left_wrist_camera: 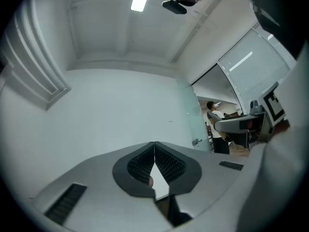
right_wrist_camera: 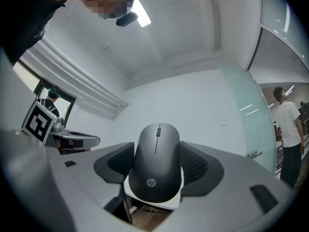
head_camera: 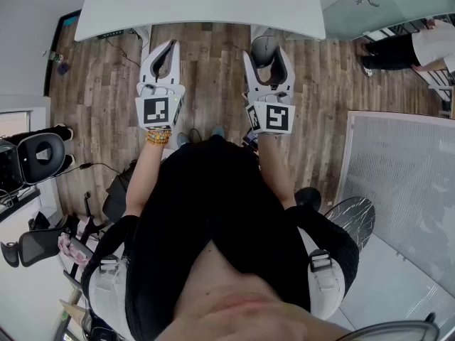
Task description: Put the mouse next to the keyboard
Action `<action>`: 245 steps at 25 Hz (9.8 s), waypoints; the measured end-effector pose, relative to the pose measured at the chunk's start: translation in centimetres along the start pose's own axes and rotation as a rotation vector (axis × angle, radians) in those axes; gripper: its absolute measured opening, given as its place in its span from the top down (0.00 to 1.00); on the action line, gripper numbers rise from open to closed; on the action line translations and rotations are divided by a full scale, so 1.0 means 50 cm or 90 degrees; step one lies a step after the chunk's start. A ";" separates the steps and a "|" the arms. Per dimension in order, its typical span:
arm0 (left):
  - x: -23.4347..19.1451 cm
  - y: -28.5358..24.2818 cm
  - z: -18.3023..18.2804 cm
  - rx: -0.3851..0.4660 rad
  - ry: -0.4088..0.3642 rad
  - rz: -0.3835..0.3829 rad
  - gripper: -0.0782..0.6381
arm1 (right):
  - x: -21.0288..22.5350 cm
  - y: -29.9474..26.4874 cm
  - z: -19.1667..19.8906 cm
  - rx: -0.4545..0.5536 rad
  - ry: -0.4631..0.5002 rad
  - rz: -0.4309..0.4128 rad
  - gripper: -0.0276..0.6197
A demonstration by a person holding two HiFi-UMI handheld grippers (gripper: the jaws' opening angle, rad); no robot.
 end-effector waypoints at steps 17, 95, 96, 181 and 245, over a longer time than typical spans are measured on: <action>-0.101 0.028 0.000 0.023 0.035 0.034 0.87 | -0.104 -0.048 -0.011 -0.017 0.004 0.013 0.50; -0.394 -0.739 0.198 -0.039 0.046 0.080 0.87 | 0.321 -0.766 0.143 -0.061 0.051 0.127 0.50; -0.393 -0.740 0.199 -0.041 0.045 0.079 0.87 | 0.321 -0.767 0.144 -0.061 0.055 0.123 0.50; -0.418 -0.737 0.320 -0.143 0.054 0.035 0.87 | 0.363 -0.837 0.786 -0.560 -0.127 0.120 0.50; -0.268 -0.635 0.145 -0.032 -0.038 0.049 0.87 | 0.235 -0.678 0.256 -0.104 0.014 0.046 0.68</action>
Point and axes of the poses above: the fingertips, and each gripper's own axes: y backward along the fingers, x to its right, z out of its underside, the point moved 5 cm from there along y, backward along the fingers, and after that the axes turned 3 degrees about -z, right-handed, at the moved point
